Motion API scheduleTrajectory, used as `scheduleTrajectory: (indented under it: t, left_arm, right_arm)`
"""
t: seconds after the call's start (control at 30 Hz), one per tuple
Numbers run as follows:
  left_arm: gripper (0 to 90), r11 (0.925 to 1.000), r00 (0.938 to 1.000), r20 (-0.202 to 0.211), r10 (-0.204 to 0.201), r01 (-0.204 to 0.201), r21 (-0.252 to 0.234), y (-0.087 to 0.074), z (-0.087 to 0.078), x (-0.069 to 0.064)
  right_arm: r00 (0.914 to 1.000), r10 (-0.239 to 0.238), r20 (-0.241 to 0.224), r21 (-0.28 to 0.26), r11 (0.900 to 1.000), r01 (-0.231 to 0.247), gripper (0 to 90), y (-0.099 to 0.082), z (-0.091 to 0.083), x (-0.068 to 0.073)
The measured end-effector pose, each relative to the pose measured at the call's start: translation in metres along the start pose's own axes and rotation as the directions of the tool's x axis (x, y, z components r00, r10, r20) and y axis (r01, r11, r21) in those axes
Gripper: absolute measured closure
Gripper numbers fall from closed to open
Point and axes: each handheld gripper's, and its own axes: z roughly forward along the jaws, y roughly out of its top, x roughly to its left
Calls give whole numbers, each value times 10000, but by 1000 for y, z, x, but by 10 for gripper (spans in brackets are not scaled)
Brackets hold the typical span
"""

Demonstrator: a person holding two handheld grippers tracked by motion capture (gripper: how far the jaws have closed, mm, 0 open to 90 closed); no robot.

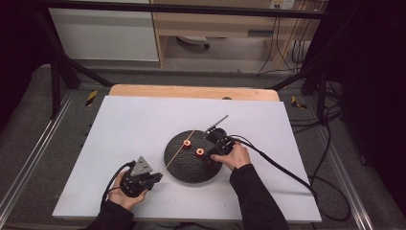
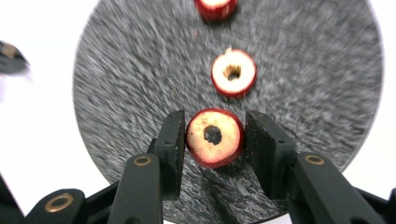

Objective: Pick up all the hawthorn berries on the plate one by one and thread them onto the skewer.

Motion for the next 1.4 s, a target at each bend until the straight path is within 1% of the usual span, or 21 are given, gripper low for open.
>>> scheduleTrajectory:
  t: [0.07, 0.13, 0.23, 0.33, 0.4, 0.5, 0.6, 0.67, 0.7, 0.77, 0.8, 0.97, 1.0, 1.07, 1.13, 1.17, 1.23, 1.3, 1.33, 1.37, 1.4]
  left_arm:
    - [883, 10000, 10000, -30, 0, 0, -43, 0, 0, -1]
    - [882, 10000, 10000, -50, -23, 23, -90, 0, 0, -1]
    - [882, 9998, 9999, -54, -91, 90, -156, 0, 0, -1]
    - [882, 9995, 9998, -49, -184, 183, -251, 0, -1, -2]
    - [883, 9993, 9997, -74, -231, 229, -312, 0, 0, -2]
    - [882, 9987, 9995, -115, -305, 300, -400, 0, 0, -3]
    - [883, 9981, 9990, -159, -415, 408, -466, 0, 1, -5]
    - [882, 9976, 9987, -163, -486, 477, -494, 1, 1, -5]
    - [882, 9974, 9986, -184, -505, 495, -518, 1, 2, -6]
    - [882, 9972, 9985, -154, -530, 521, -533, 1, 3, -7]
    - [882, 9972, 9985, -162, -522, 513, -550, 2, 3, -8]
    - [882, 9968, 9986, -102, -517, 510, -611, 3, 6, -13]
    - [882, 9968, 9986, -96, -511, 504, -615, 4, 7, -14]
    - [882, 9966, 9986, -79, -518, 512, -649, 5, 7, -16]
    - [883, 9959, 9983, -62, -572, 566, -712, 6, 8, -18]
    - [883, 9955, 9982, -42, -594, 589, -747, 7, 8, -19]
    - [882, 9945, 9979, -63, -641, 634, -835, 9, 8, -21]
    - [883, 9934, 9976, -53, -695, 687, -919, 10, 8, -23]
    - [882, 9929, 9974, -39, -719, 712, -953, 10, 8, -23]
    - [882, 9928, 9973, -51, -730, 721, -959, 11, 8, -24]
    - [882, 9928, 9974, -49, -722, 714, -964, 11, 9, -25]
  right_arm:
    - [9999, 150, -52, -494, 9987, -153, 593, -1, -9, 1]
    - [9997, 215, -108, -1021, 9945, -225, 593, -3, -17, 2]
    - [9986, 409, -336, -1817, 9823, -463, 593, -7, -26, 1]
    - [9965, 545, -627, -2721, 9598, -696, 594, -14, -32, -4]
    - [9932, 724, -915, -3272, 9398, -987, 593, -19, -36, -7]
    - [9848, 1031, -1401, -4133, 8977, -1528, 594, -27, -40, -10]
    - [9733, 1280, -1905, -4996, 8408, -2083, 594, -35, -43, -13]
    - [9633, 1462, -2250, -5472, 7991, -2491, 594, -40, -44, -15]
    - [9588, 1529, -2393, -5654, 7809, -2657, 594, -42, -44, -17]
    - [9506, 1648, -2630, -5920, 7504, -2939, 594, -45, -43, -19]
    - [9454, 1703, -2778, -6006, 7373, -3093, 595, -47, -43, -19]
    - [9368, 1769, -3018, -6381, 6926, -3364, 595, -50, -39, -21]
    - [9344, 1793, -3078, -6476, 6800, -3438, 596, -50, -39, -22]
    - [9328, 1783, -3131, -6587, 6668, -3486, 596, -50, -38, -22]
    - [9333, 1758, -3130, -6828, 6414, -3498, 596, -49, -38, -22]
    - [9300, 1782, -3213, -6913, 6271, -3590, 596, -48, -38, -21]
    - [9288, 1768, -3258, -7114, 6012, -3640, 596, -47, -38, -22]
    - [9278, 1790, -3272, -7331, 5715, -3688, 597, -47, -39, -22]
    - [9268, 1819, -3287, -7397, 5606, -3723, 597, -47, -40, -22]
    - [9292, 1800, -3228, -7504, 5496, -3672, 597, -46, -41, -22]
    - [9281, 1814, -3251, -7573, 5378, -3705, 597, -46, -41, -23]
